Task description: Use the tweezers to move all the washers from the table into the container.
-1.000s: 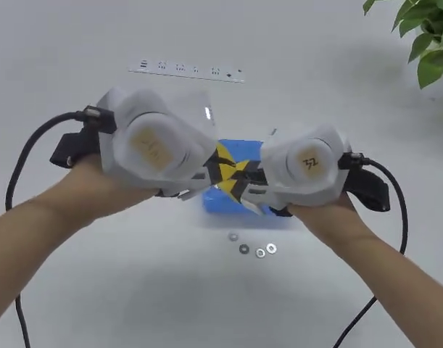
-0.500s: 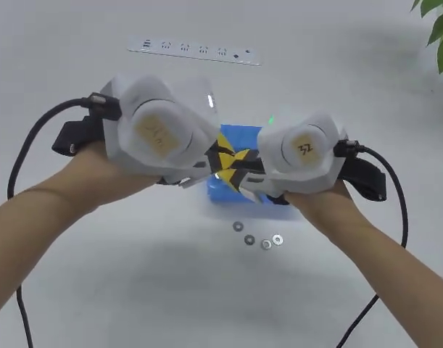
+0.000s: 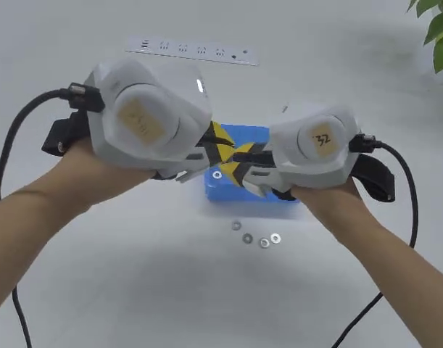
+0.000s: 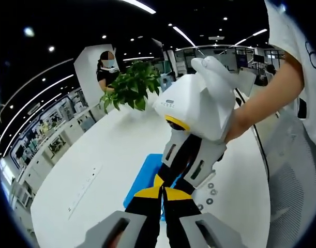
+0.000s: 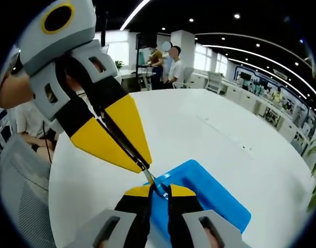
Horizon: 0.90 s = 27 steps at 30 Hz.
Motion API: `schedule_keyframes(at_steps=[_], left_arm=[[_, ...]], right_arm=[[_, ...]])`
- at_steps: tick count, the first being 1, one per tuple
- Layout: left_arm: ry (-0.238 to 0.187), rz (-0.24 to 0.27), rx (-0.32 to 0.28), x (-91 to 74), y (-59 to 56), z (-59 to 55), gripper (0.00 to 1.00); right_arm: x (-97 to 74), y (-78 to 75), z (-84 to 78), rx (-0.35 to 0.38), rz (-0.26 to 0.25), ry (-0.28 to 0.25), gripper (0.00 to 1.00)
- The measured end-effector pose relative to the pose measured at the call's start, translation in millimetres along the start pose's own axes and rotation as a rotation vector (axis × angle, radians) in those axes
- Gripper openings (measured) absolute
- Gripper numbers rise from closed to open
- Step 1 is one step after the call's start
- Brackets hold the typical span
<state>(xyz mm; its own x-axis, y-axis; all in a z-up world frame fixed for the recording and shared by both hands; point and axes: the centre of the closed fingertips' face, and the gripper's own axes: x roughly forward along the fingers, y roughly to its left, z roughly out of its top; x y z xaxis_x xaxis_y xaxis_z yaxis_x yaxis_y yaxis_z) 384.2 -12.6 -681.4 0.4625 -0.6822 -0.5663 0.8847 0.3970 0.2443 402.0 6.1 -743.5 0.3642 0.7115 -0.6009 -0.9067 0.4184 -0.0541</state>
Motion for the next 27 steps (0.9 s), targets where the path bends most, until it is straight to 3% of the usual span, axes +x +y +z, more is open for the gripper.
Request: schedule_keyframes(at_steps=[7, 16, 22, 27], left_arm=[[-0.035, 0.017, 0.020, -19.7, -14.2, 21.2, 0.00], [-0.059, -0.002, 0.024, -33.3, -32.3, 33.7, 0.00], [-0.051, -0.033, 0.030, -30.0, -50.0, 31.3, 0.00], [-0.043, -0.062, -0.015, -20.8, -59.7, 21.1, 0.00]], right_arm=[[-22.6, 11.6, 12.9, -0.025, -0.031, -0.033, 0.09], [-44.6, 30.4, 14.9, -0.012, -0.045, -0.061, 0.08], [-50.8, 39.3, -0.5, 0.059, -0.041, -0.056, 0.09], [-47.9, 45.7, -16.5, 0.092, -0.039, -0.035, 0.08]])
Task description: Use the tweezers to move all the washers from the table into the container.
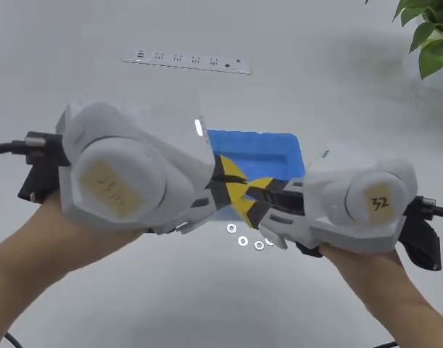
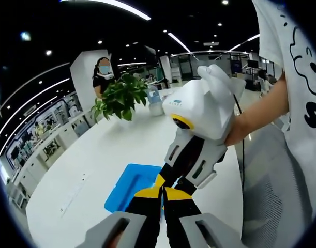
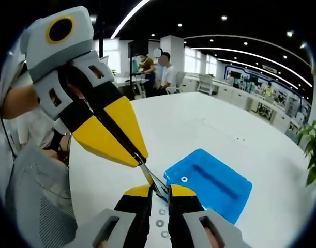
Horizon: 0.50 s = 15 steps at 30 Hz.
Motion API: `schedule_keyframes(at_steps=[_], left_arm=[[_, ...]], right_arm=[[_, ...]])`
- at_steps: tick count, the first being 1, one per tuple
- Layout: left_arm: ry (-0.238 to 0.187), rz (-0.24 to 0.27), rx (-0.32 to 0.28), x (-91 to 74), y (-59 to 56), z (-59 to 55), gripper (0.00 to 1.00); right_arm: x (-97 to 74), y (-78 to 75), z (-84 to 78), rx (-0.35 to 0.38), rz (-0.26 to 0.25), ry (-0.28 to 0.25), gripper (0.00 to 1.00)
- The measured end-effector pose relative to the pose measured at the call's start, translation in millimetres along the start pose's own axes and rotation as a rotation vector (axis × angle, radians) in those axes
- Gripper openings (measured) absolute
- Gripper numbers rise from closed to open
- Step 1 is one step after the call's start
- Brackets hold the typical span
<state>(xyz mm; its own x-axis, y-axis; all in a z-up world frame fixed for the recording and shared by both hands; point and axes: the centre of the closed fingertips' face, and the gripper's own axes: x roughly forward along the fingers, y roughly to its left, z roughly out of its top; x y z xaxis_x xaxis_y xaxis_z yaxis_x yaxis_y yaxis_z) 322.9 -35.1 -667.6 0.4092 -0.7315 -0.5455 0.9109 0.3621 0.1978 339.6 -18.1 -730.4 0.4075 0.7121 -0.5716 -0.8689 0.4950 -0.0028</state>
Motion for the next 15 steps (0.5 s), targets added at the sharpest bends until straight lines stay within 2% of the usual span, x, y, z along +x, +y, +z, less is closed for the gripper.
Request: schedule_keyframes(at_steps=[4, 15], left_arm=[[0.009, -0.020, -0.038, 7.8, -6.3, -10.6, 0.00], [0.047, -0.055, -0.081, 20.2, -9.7, -30.1, 0.00]], right_arm=[[4.9, 2.8, -13.3, 0.019, 0.013, 0.030, 0.08], [19.8, 5.7, -34.1, 0.053, 0.047, 0.069, 0.09]])
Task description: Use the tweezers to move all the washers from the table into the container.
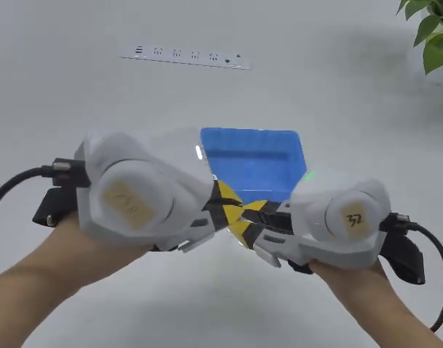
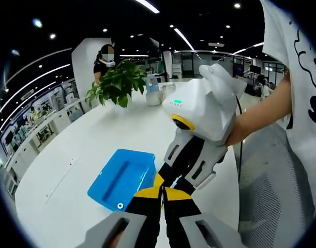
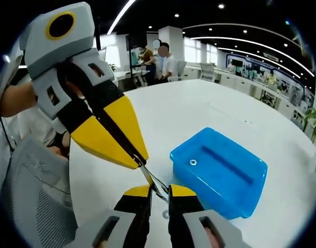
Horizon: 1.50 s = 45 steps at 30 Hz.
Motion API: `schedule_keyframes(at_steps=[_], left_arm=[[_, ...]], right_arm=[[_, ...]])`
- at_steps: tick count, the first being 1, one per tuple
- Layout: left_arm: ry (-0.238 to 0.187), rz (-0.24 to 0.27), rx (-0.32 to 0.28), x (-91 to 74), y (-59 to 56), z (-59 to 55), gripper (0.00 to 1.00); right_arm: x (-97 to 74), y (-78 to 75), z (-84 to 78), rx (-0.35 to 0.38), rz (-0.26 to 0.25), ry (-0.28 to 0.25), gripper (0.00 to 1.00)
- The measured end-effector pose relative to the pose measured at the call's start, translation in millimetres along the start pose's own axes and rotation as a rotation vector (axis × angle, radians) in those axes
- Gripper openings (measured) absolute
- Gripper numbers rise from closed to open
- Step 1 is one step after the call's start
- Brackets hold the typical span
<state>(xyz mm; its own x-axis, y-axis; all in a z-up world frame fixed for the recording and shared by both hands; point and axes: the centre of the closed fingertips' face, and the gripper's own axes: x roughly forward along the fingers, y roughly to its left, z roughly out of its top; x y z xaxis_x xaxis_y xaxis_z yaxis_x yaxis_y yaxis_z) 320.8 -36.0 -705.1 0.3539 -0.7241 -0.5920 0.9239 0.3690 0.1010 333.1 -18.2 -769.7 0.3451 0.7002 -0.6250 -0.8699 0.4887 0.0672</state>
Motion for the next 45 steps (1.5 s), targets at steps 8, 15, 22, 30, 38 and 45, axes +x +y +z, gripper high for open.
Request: schedule_keyframes(at_steps=[8, 15, 22, 30, 38, 45], left_arm=[[0.013, -0.017, 0.002, 8.2, -1.5, -6.2, 0.00], [0.008, -0.021, -0.012, 8.5, -1.7, -6.2, 0.00], [0.008, -0.010, -0.012, 7.5, 0.7, -6.9, 0.00], [0.000, -0.019, -0.029, 7.9, 0.2, -6.9, 0.00], [0.008, -0.024, -0.011, 7.0, -3.1, -2.6, 0.00], [-0.005, -0.019, 0.034, -2.3, -7.3, 15.0, 0.00]], right_arm=[[4.5, -0.5, -9.0, -0.022, 0.002, 0.033, 0.09], [5.2, -2.0, -10.8, 0.016, 0.003, 0.022, 0.10], [7.0, -1.3, -6.9, -0.006, 0.006, 0.022, 0.09], [8.4, -0.6, -7.6, -0.038, 0.015, 0.029, 0.06], [2.3, 0.2, -7.0, -0.091, -0.006, 0.042, 0.05], [-12.4, 2.1, 6.4, -0.123, -0.018, 0.033, 0.05]])
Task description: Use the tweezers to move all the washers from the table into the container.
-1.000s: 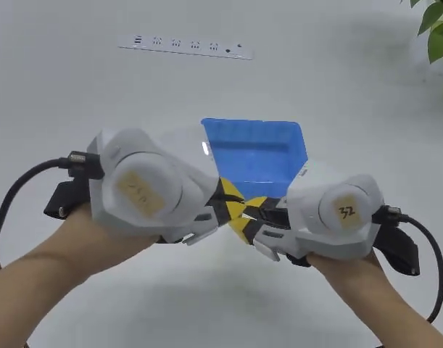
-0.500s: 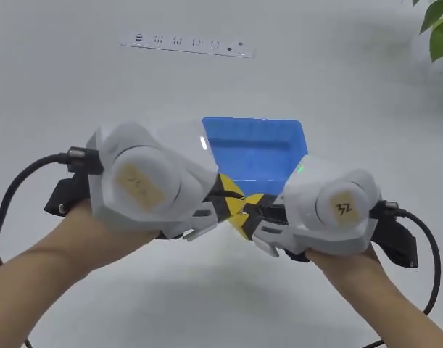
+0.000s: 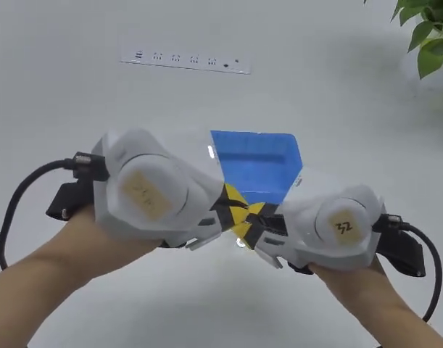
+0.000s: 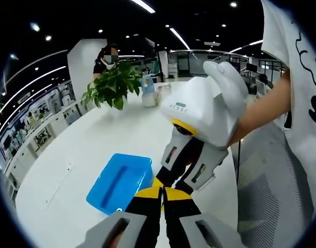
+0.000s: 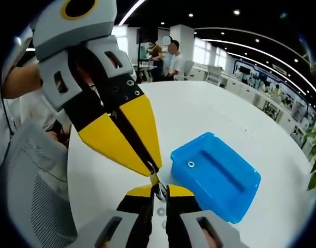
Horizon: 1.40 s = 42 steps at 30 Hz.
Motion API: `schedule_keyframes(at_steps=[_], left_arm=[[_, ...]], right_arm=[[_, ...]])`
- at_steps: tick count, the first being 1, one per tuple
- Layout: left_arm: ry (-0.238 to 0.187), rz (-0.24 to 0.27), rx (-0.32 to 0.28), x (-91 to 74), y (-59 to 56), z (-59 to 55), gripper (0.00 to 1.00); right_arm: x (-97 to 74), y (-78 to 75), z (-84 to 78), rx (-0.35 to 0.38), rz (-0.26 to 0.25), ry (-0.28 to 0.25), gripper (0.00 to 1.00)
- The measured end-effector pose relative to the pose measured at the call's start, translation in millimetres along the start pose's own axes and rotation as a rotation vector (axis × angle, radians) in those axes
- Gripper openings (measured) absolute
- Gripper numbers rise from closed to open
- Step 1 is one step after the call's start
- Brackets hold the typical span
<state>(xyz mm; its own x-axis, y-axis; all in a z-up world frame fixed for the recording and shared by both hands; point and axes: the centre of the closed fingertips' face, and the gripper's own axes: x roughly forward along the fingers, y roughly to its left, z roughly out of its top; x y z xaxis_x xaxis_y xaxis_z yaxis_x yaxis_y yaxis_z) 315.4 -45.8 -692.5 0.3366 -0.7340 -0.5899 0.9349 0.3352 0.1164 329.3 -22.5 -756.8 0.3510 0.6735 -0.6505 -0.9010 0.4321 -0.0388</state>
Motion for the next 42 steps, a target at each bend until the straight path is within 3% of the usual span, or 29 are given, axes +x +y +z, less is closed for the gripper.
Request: schedule_keyframes(at_steps=[10, 18, 24, 30, 37, 42], left_arm=[[-0.025, 0.064, 0.071, -21.7, 13.4, 29.3, 0.00], [-0.043, 0.132, 0.065, -25.4, 36.2, 37.6, 0.00], [-0.032, 0.164, 0.048, -14.9, 54.4, 33.0, 0.00], [-0.012, 0.193, 0.008, 0.3, 67.9, 20.3, 0.00], [0.025, 0.208, -0.067, 17.8, 75.1, -0.9, 0.00], [0.040, 0.217, -0.064, 22.1, 77.4, -6.7, 0.00]], right_arm=[[-16.6, -10.3, 34.2, -0.067, -0.035, -0.049, 0.04], [-12.1, -28.1, 55.4, -0.095, -0.072, -0.083, 0.04], [0.8, -44.9, 56.0, -0.081, -0.091, -0.095, 0.04], [18.7, -56.7, 47.8, -0.072, -0.102, -0.072, 0.04], [39.8, -59.5, 30.4, -0.032, -0.086, -0.026, 0.04], [46.9, -61.7, 26.7, -0.029, -0.081, -0.005, 0.04]])
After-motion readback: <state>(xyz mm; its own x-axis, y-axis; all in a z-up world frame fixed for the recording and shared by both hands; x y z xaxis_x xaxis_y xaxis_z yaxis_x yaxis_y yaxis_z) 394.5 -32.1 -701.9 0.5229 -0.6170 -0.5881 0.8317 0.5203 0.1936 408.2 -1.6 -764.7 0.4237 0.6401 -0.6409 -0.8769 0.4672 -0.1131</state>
